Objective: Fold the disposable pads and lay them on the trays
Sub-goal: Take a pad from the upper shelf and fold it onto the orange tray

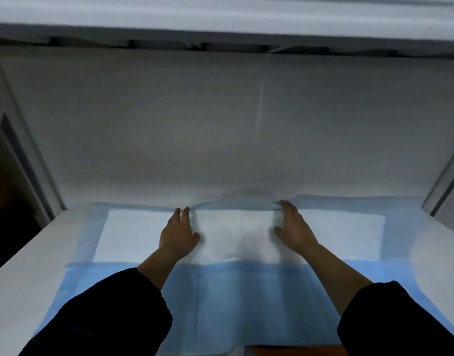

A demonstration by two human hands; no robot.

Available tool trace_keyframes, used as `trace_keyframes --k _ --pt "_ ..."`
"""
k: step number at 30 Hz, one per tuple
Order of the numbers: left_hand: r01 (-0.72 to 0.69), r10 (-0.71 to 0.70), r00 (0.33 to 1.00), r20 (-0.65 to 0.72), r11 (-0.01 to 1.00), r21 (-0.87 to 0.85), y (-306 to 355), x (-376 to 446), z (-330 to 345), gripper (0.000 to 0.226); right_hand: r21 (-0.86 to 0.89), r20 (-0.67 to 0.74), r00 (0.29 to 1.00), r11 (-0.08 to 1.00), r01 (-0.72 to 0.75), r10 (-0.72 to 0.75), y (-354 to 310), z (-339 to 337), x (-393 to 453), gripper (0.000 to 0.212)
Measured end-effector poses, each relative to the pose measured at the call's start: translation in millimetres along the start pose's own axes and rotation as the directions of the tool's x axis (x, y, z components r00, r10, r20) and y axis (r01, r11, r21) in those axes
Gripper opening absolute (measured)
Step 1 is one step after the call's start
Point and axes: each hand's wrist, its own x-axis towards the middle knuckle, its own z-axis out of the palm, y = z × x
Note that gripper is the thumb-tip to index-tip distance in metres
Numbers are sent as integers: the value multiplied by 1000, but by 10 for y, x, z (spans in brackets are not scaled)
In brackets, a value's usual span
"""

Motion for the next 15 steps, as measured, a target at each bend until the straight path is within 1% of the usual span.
trace_keyframes --k 4,7,9,11,13,15 --pt "-8 -1 990 141 998 65 -21 -126 133 82 -133 92 994 990 -45 58 6 91 -138 77" --pt "-43 14 958 286 995 92 10 -306 238 85 -169 254 964 985 -36 79 -13 141 -293 74" --pt "-100 58 921 385 991 89 68 -462 307 88 -174 368 927 985 -5 70 -59 188 -426 70" --pt "-186 126 876 465 979 86 159 -632 362 89 -179 443 895 983 37 47 -133 247 -582 64" --pt "-282 198 826 528 956 82 260 -796 414 88 -193 498 867 977 91 18 -206 307 -719 60" --pt "-336 238 776 584 940 63 341 -962 438 88 -199 521 853 974 112 8 -260 349 -841 57"
